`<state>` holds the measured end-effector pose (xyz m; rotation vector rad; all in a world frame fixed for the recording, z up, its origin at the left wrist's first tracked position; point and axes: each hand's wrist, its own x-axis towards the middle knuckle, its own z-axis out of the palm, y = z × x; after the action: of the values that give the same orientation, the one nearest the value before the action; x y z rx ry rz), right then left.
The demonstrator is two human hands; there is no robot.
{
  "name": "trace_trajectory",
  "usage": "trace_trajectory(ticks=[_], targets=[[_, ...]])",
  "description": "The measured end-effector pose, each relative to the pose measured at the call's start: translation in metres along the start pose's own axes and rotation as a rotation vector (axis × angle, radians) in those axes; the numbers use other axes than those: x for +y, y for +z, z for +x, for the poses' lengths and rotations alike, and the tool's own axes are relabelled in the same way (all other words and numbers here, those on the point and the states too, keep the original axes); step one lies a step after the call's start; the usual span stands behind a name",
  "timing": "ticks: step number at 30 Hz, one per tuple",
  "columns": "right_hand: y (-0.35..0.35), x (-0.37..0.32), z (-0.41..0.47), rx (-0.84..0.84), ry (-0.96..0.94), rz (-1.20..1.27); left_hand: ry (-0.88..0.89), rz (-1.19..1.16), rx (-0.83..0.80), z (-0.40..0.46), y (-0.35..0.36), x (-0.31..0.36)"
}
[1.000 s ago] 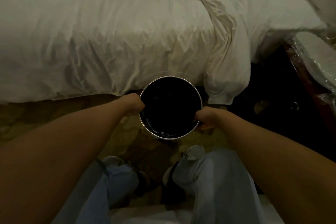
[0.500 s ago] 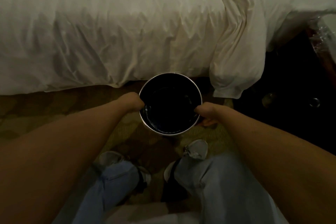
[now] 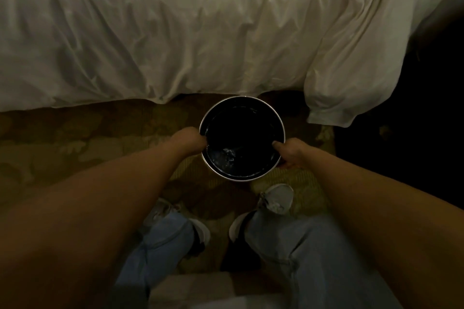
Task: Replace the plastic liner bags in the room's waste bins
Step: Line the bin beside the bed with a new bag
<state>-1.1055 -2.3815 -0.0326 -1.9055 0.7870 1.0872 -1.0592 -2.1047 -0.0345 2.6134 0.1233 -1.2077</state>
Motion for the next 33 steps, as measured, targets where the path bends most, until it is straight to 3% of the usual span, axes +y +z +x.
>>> trace_trajectory(ticks=[11,19,27,30,33], targets=[[0.002,0.006,0.014,-0.002,0.017,-0.256,0.028,0.059,0.036,0.003,0.029,-0.008],[0.013,-0.006,0.027,0.087,-0.144,-0.536,0.108,0.077,0.042,0.02,0.035,0.005],[0.03,-0.008,0.041,0.178,-0.09,-0.775,0.136,0.238,0.183,0.023,0.051,0.006],[0.032,-0.012,0.04,0.122,-0.082,-0.77,0.114,0.17,0.118,0.022,0.051,0.004],[0.032,-0.019,0.023,0.052,-0.104,-0.727,0.105,0.027,-0.065,0.01,0.043,0.002]])
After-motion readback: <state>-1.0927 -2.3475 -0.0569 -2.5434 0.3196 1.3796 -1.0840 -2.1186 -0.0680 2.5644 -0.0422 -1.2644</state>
